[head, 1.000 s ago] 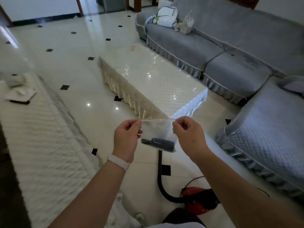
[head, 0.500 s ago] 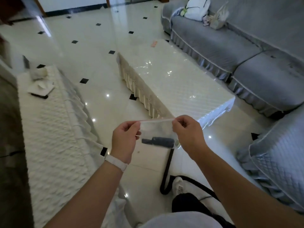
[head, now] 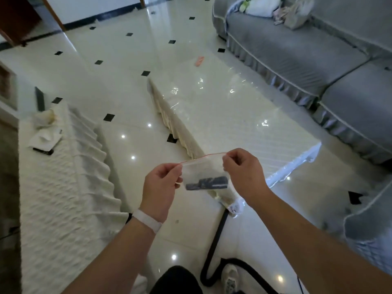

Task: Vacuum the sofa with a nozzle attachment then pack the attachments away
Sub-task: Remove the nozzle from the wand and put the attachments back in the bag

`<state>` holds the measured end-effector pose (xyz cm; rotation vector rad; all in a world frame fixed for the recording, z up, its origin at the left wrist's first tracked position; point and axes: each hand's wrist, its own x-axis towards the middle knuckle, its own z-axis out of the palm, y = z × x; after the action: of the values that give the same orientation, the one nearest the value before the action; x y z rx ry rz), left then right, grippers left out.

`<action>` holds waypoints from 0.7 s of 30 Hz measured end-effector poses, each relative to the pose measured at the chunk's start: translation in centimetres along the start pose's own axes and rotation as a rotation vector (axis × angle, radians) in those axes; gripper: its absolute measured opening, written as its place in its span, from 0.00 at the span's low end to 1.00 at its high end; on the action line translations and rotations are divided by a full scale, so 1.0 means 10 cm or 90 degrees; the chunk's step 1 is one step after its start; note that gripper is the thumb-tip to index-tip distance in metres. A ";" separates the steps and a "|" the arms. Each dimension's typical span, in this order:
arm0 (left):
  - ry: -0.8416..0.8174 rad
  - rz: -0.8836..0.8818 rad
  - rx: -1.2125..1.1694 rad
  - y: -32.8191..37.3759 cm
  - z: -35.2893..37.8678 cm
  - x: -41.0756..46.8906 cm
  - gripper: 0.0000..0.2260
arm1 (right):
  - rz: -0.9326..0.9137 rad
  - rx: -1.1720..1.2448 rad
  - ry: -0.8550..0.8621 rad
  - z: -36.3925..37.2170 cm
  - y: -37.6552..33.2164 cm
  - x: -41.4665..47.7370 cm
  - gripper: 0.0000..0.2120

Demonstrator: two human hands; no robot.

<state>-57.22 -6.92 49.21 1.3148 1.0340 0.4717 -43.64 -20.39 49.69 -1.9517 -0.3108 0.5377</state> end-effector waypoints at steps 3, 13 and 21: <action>-0.001 0.002 0.000 0.11 0.04 0.57 0.04 | 0.016 -0.015 -0.013 0.21 -0.05 0.41 0.09; -0.126 -0.081 -0.012 0.42 -0.16 2.84 0.05 | 0.103 -0.070 0.054 1.27 -0.65 2.05 0.07; -0.176 -0.058 -0.061 1.09 -0.15 3.92 0.03 | 0.108 -0.075 0.096 1.62 -1.23 2.78 0.07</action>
<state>-35.96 27.67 45.93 1.2029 0.8263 0.2592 -27.37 10.00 48.57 -2.1326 -0.0838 0.4864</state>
